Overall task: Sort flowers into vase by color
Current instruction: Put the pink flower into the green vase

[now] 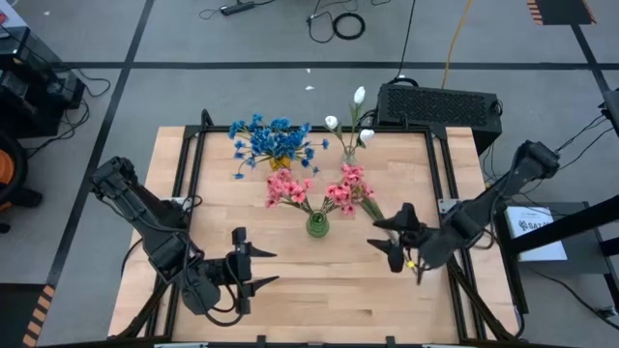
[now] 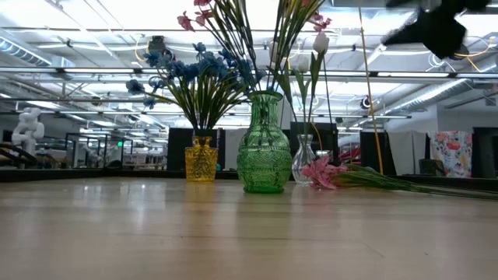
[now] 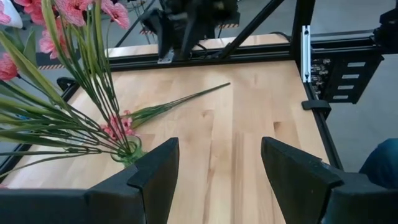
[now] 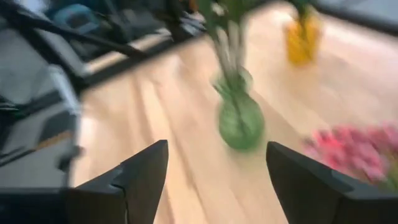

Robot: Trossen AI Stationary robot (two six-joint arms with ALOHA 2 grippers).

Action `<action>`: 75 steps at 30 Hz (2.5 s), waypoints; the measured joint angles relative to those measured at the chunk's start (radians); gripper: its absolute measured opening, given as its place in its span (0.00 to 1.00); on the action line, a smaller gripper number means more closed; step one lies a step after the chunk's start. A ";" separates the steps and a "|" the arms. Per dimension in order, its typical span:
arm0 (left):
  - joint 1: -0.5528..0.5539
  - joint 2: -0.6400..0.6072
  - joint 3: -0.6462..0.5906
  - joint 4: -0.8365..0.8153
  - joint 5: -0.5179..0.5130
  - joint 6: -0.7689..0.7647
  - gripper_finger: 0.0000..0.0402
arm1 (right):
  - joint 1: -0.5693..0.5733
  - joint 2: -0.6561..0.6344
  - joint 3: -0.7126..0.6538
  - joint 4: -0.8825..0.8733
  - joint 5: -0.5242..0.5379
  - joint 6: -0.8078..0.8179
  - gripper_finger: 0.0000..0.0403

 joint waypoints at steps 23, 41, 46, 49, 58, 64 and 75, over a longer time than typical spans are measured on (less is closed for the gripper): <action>0.000 0.000 0.000 0.019 -0.001 0.008 0.58 | -0.228 0.333 0.000 -0.484 -0.266 0.409 0.72; 0.000 0.000 0.000 0.018 -0.001 0.006 0.58 | -0.258 0.532 0.001 -0.424 -0.348 0.345 0.56; 0.000 0.000 0.000 0.017 -0.002 0.006 0.58 | -0.259 0.526 0.002 -0.416 -0.397 0.346 0.38; 0.000 0.000 0.000 0.016 -0.002 0.006 0.58 | -0.258 0.525 0.002 -0.416 -0.414 0.346 0.26; 0.000 0.000 0.000 -0.001 -0.002 0.001 0.58 | -0.200 0.526 0.000 -0.421 -0.395 0.496 0.02; -0.001 0.000 0.000 -0.003 -0.002 0.001 0.58 | -0.068 0.529 0.075 -0.480 -0.356 0.622 0.00; -0.001 0.000 0.000 0.009 -0.002 0.000 0.58 | 0.180 0.529 0.419 -0.790 -0.281 0.822 0.00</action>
